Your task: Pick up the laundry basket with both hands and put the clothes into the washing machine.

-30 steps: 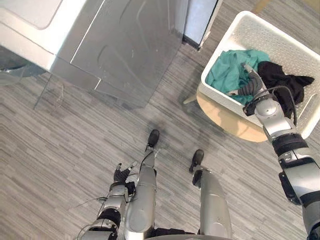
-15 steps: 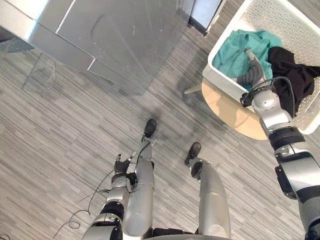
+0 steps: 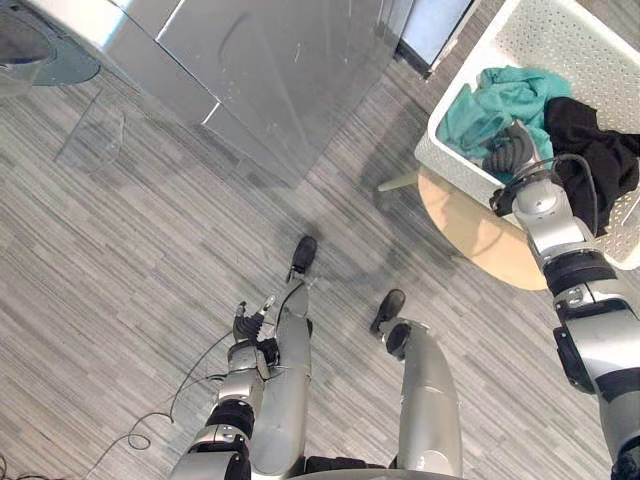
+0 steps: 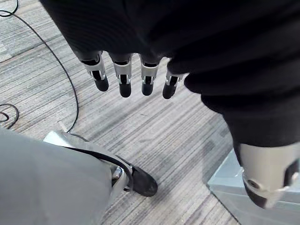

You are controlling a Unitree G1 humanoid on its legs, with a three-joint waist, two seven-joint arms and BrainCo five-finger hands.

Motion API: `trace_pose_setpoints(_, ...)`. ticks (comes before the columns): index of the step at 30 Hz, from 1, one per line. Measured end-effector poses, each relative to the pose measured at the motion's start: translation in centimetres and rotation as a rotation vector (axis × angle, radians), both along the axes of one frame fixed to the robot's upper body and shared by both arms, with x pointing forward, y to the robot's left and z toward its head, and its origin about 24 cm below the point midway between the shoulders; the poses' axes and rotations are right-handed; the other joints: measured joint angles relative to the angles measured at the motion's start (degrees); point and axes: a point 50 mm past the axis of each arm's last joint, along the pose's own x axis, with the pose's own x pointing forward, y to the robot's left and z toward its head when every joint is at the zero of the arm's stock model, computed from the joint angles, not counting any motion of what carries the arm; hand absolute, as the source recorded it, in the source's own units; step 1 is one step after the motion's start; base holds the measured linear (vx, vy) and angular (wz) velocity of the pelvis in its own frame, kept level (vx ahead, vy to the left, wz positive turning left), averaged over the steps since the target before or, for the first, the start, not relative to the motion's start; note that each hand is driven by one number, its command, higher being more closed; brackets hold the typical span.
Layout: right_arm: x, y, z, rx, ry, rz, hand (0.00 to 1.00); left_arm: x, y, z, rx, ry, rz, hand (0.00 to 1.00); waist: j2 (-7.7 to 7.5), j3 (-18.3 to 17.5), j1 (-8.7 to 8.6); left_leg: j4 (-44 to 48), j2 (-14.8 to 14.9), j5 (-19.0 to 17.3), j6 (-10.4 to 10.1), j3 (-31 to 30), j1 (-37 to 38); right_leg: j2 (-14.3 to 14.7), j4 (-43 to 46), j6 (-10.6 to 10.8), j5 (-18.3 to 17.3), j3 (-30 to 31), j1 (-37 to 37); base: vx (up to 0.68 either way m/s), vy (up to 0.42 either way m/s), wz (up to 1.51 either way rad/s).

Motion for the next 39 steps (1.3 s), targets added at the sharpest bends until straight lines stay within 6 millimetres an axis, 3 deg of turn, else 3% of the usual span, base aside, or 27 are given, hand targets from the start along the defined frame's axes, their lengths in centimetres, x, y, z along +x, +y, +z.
trace_pose_setpoints(2, -0.3, 0.0, -1.9, 0.066, 0.042, -0.002, 1.0, -0.4, 0.3, -0.5, 0.005, 0.028, -0.003, 0.0, -0.01, 0.0, 0.0, -0.1, 0.0, -0.1, 0.2, 0.4, 1.9, 0.0, -0.2, 0.0, 0.0, 0.4, 1.8, 0.01, -0.027, -0.07)
trace_pose_setpoints(6, -1.6, -2.3, -5.0, 0.216, 0.101, -0.106, 1.0, -1.1, 0.7, -1.2, 0.008, 0.062, -0.012, 0.0, -0.11, -0.1, -0.37, -1.9, 0.0, 0.1, 0.8, 1.7, 6.1, 0.0, -1.2, 0.5, -0.3, 1.7, 4.7, -0.02, -0.026, -0.1)
trace_pose_setpoints(9, -2.8, -4.8, -6.2, 0.417, 0.08, -0.222, 1.0, -1.7, 1.0, -1.6, 0.012, 0.085, -0.021, 0.0, -0.14, 0.0, -0.92, -2.4, -0.1, 0.3, 1.0, 2.4, 7.9, 0.0, -2.1, 1.3, 0.1, 2.5, 6.3, 0.0, -0.014, -0.07)
trace_pose_setpoints(13, -3.8, -7.0, -6.3, 0.658, -0.016, -0.347, 1.0, -2.9, 1.7, -2.4, 0.005, 0.119, -0.004, 0.0, -0.2, 0.0, -1.64, -3.7, -0.2, 0.5, 1.3, 3.8, 10.9, 0.0, -3.7, 2.2, 0.8, 3.9, 8.7, 0.04, -0.008, -0.15)
trace_pose_setpoints(17, -4.4, -8.8, -5.1, 0.813, -0.144, -0.415, 1.0, -4.0, 2.3, -2.9, 0.017, 0.148, 0.006, 0.0, -0.43, 0.1, -3.37, -5.2, -0.1, 0.5, 1.2, 4.7, 13.9, 0.2, -5.5, 2.7, 1.5, 4.7, 11.2, 0.05, -0.011, -0.12)
trace_pose_setpoints(20, -4.6, -9.4, -2.7, 0.876, -0.275, -0.398, 1.0, -4.5, 2.7, -3.3, 0.022, 0.171, 0.009, 0.0, -0.6, 0.2, -4.05, -6.6, 0.3, 0.7, 1.3, 5.8, 16.1, 0.5, -7.0, 2.7, 2.2, 5.7, 12.8, 0.08, -0.033, -0.2)
trace_pose_setpoints(21, -4.8, -9.5, -1.0, 0.89, -0.354, -0.366, 1.0, -4.7, 2.7, -3.4, 0.02, 0.182, 0.008, 0.0, -0.61, 0.2, -4.03, -7.7, 0.6, 0.8, 1.3, 6.2, 17.7, 0.6, -7.5, 2.8, 2.4, 6.4, 13.7, 0.08, -0.055, -0.23)
trace_pose_setpoints(28, -7.8, -9.1, 5.4, 0.826, -0.696, -0.198, 1.0, -6.4, 3.3, -4.3, 0.02, 0.24, 0.008, 0.0, -1.11, 0.3, -5.53, -10.4, 0.7, 0.7, 1.4, 7.6, 25.0, 0.8, -9.6, 3.2, 2.2, 7.3, 19.9, 0.06, -0.05, -0.11)
trace_pose_setpoints(31, -9.1, -9.2, 6.8, 0.817, -0.785, -0.164, 1.0, -7.2, 3.7, -4.6, 0.029, 0.264, 0.015, 0.0, -1.72, -0.2, -6.12, -11.4, 0.8, 0.5, 1.6, 8.7, 27.9, 1.1, -10.3, 3.5, 2.0, 8.2, 22.1, 0.01, -0.027, -0.17)
trace_pose_setpoints(35, -10.1, -9.1, 7.8, 0.814, -0.843, -0.124, 1.0, -8.8, 4.5, -5.2, 0.009, 0.297, 0.048, 0.0, -2.7, -2.9, -7.24, -11.5, 0.9, -0.5, 2.0, 10.5, 31.2, 1.4, -11.9, 3.7, 2.2, 9.6, 25.0, 0.03, -0.02, -0.23)
trace_pose_setpoints(39, -10.6, -9.0, 8.9, 0.787, -0.875, -0.094, 1.0, -8.8, 5.0, -4.3, 0.024, 0.231, 0.058, 0.0, -2.59, -9.0, -7.61, -11.6, 1.2, -1.9, 2.1, 12.0, 33.9, 1.9, -14.6, 4.2, 2.7, 10.8, 28.1, 0.05, -0.014, -0.2)
